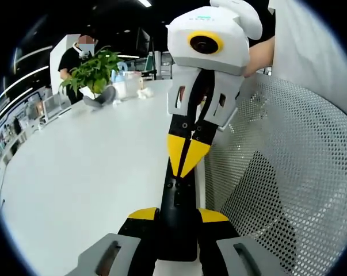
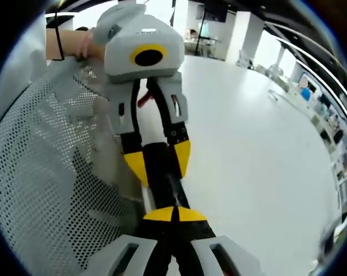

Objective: Press the specified remote control buttons in sequence, fully releasing each button before pressing the next.

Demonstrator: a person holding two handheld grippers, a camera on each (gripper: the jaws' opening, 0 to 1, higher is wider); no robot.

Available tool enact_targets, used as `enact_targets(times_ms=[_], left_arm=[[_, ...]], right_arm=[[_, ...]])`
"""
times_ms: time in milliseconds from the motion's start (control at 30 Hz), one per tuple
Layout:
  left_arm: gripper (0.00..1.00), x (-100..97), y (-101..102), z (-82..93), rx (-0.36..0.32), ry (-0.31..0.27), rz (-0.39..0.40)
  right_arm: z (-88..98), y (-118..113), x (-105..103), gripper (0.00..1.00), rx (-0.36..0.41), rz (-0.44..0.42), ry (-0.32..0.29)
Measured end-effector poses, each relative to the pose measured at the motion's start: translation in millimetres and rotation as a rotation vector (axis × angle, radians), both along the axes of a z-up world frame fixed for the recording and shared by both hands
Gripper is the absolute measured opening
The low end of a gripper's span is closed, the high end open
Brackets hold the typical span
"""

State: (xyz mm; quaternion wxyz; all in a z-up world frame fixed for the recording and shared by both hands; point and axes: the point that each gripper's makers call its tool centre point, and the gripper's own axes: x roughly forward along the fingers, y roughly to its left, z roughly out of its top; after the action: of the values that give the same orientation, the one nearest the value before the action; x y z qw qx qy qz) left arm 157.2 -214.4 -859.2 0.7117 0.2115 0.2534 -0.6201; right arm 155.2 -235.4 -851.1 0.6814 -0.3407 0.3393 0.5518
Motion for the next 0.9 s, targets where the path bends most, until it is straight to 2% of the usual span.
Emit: enact_targets(times_ms=[133,233,900], left_arm=[[0.25,-0.5,0,0.1,0.000,0.000,0.000],[0.25,-0.6,0,0.3,0.000,0.001,0.001],[0.25,-0.7,0,0.7,-0.001,0.002,0.001]], right_arm=[[0.2,4,-9,0.00,0.008,0.029,0.026],[-0.4,5,-12,0.00,0.001,0.053,0.016],[-1.4,8,-13,0.00,-0.016,0.098,0.025]])
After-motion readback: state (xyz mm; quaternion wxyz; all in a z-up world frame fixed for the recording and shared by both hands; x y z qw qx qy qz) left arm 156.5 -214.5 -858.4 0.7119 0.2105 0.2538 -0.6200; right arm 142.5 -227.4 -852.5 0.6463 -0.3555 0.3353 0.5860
